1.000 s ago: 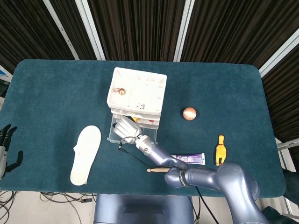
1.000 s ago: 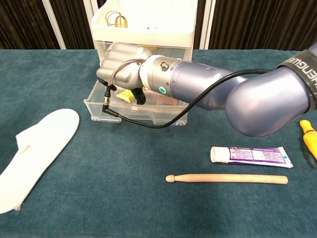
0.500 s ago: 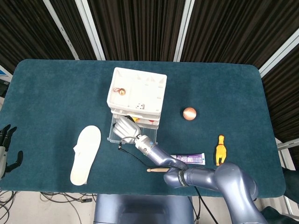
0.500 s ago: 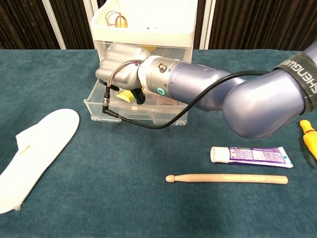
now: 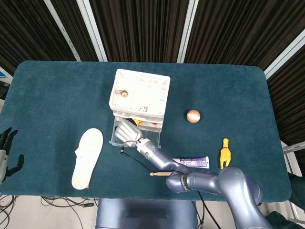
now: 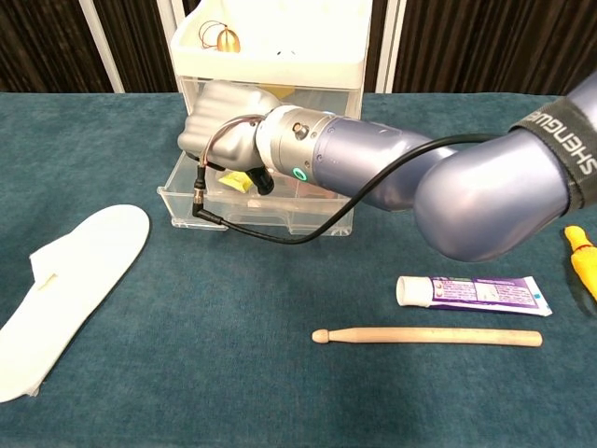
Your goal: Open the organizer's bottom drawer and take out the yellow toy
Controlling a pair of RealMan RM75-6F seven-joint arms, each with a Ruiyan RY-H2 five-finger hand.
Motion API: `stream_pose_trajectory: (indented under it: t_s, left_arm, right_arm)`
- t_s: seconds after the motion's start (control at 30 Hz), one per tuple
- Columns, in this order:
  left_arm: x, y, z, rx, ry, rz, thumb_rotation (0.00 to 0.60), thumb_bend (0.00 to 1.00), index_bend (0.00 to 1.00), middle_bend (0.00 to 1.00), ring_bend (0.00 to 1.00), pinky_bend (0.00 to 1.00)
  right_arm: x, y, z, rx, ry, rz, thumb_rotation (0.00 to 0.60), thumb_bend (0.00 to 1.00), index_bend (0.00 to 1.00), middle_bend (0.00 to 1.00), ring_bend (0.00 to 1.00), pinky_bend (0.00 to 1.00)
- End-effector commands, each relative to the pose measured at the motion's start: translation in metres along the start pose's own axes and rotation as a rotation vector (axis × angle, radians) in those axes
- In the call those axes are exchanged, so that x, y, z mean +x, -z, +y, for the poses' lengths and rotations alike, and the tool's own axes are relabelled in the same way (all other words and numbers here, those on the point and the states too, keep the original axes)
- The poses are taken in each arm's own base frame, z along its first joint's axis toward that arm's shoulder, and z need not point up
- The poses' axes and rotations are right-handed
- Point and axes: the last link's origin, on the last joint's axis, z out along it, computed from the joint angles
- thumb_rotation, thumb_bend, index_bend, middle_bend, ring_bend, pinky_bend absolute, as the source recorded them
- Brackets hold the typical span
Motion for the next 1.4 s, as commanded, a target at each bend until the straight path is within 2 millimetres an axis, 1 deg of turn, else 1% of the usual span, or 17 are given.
stream_pose_trajectory:
  t_s: [0.03, 0.43, 0.8, 0.9, 1.03, 1.13, 1.3, 1.4]
  left_arm:
    - [0.0000, 0.0000, 0.0001, -0.001, 0.000, 0.000, 0.600, 0.46, 0.06, 0.00, 0.00, 0.00]
    - [-0.0004, 0.0003, 0.0007, -0.005, 0.002, -0.005, 0.600, 0.46, 0.06, 0.00, 0.00, 0.00]
    - [-0.0002, 0.0002, 0.0005, -0.005, 0.003, -0.006, 0.600, 0.46, 0.06, 0.00, 0.00, 0.00]
    - [-0.0002, 0.0002, 0.0004, -0.004, 0.004, -0.006, 0.600, 0.46, 0.06, 0.00, 0.00, 0.00]
    - [0.0002, 0.0001, 0.0002, -0.002, 0.005, -0.005, 0.600, 0.46, 0.06, 0.00, 0.00, 0.00]
    - [0.0000, 0.0002, 0.0004, -0.004, 0.004, -0.006, 0.600, 0.46, 0.06, 0.00, 0.00, 0.00]
    - [0.0005, 0.0003, 0.0000, -0.001, 0.006, -0.004, 0.600, 0.46, 0.06, 0.00, 0.00, 0.00]
    - [0.0002, 0.0004, 0.0001, -0.002, 0.005, -0.006, 0.600, 0.46, 0.06, 0.00, 0.00, 0.00]
  right_arm:
    - [0.0018, -0.0002, -0.0004, 0.007, 0.011, -0.003, 0.600, 0.20, 0.47, 1.00, 1.00, 1.00]
    - [0.0112, -0.0013, -0.0010, 0.034, 0.056, -0.016, 0.600, 0.20, 0.47, 1.00, 1.00, 1.00]
    - [0.0103, -0.0031, -0.0001, 0.044, 0.086, -0.042, 0.600, 0.20, 0.47, 1.00, 1.00, 1.00]
    - [0.0094, -0.0041, 0.0001, 0.048, 0.092, -0.051, 0.600, 0.24, 0.47, 1.00, 1.00, 1.00]
    - [0.0090, -0.0039, -0.0013, 0.056, 0.090, -0.060, 0.600, 0.32, 0.47, 1.00, 1.00, 1.00]
    - [0.0096, -0.0038, -0.0024, 0.057, 0.079, -0.061, 0.600, 0.36, 0.47, 1.00, 1.00, 1.00]
    - [0.0102, -0.0042, -0.0025, 0.053, 0.073, -0.060, 0.600, 0.39, 0.47, 1.00, 1.00, 1.00]
    - [0.0099, -0.0039, -0.0028, 0.055, 0.067, -0.062, 0.600, 0.38, 0.47, 1.00, 1.00, 1.00]
